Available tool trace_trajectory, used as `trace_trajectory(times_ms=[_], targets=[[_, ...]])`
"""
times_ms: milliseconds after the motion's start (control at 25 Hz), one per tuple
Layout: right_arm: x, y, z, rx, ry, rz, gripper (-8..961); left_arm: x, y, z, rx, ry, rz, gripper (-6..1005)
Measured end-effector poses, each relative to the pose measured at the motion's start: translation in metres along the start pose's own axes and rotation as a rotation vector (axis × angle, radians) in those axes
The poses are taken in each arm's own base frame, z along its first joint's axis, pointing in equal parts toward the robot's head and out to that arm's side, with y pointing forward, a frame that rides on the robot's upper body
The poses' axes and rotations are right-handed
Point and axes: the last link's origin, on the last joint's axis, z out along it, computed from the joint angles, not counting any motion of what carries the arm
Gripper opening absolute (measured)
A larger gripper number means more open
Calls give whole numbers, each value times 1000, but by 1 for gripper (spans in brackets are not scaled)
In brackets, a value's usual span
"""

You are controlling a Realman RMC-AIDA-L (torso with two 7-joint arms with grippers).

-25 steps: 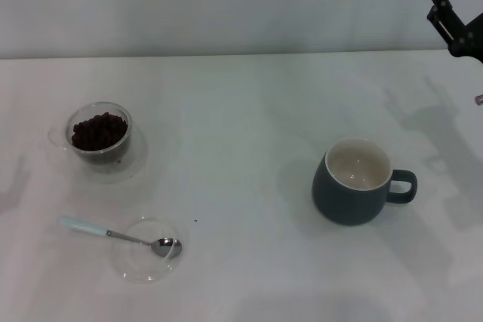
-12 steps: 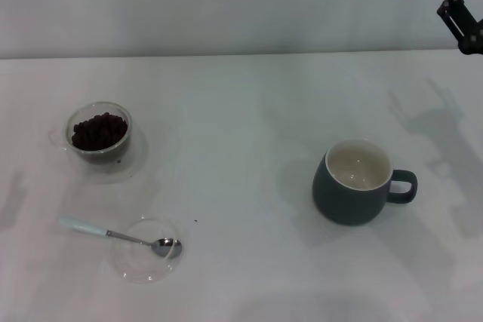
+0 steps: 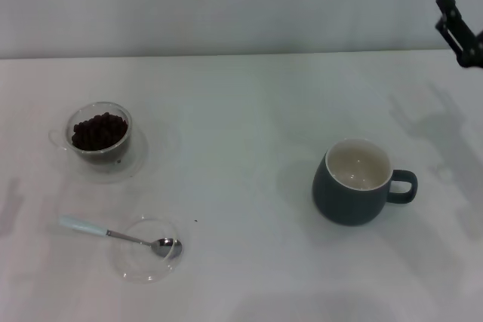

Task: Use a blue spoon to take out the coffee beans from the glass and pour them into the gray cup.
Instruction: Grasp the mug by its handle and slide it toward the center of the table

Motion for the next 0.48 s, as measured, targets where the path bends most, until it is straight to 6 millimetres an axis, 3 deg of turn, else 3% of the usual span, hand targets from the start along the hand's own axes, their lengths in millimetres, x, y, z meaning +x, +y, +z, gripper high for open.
trace_trajectory(times_ms=[480], targets=[[16, -3, -71, -5, 143, 120, 825, -1, 1, 12, -15, -4, 53, 860]])
